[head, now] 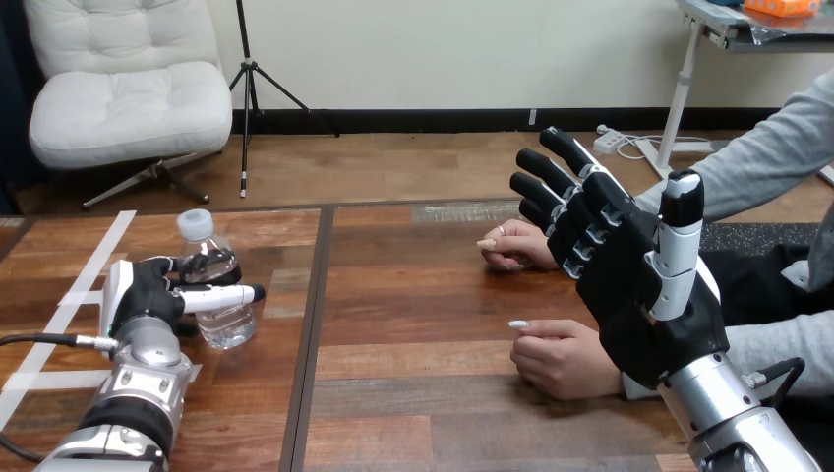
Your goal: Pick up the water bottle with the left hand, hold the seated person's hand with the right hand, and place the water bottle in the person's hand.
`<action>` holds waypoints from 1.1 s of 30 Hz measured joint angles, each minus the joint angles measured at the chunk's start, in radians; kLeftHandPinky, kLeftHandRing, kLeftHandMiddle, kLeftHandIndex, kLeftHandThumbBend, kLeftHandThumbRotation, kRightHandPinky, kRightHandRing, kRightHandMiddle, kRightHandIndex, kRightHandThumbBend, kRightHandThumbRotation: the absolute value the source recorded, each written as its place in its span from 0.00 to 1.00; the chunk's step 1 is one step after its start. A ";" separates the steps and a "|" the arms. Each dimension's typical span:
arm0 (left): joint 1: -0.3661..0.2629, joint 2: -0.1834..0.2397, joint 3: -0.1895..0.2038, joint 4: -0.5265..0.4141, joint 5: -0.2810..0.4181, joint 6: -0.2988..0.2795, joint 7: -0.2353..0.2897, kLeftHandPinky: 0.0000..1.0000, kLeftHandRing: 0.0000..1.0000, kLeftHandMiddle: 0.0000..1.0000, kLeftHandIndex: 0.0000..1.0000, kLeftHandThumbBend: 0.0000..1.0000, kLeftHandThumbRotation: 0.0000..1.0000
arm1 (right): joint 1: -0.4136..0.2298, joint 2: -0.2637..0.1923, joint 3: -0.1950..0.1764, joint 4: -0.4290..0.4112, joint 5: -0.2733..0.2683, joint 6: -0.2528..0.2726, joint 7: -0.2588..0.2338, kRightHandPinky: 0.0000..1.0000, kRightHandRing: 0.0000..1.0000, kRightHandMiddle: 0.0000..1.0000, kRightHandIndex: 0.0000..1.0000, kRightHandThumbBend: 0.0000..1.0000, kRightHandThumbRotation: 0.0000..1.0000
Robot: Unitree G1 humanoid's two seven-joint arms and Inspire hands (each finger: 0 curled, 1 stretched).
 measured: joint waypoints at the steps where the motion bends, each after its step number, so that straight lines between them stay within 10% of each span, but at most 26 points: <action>1: 0.000 0.000 0.001 0.000 -0.002 -0.001 0.000 0.50 0.55 0.58 0.60 0.88 0.00 | 0.000 0.000 0.000 0.000 0.000 0.000 0.000 1.00 0.93 0.92 0.95 0.98 1.00; 33: 0.000 -0.005 0.010 0.000 -0.036 -0.022 0.002 0.36 0.39 0.43 0.38 0.78 0.00 | 0.000 0.000 0.000 0.000 0.000 -0.002 0.003 1.00 0.93 0.92 0.95 0.98 1.00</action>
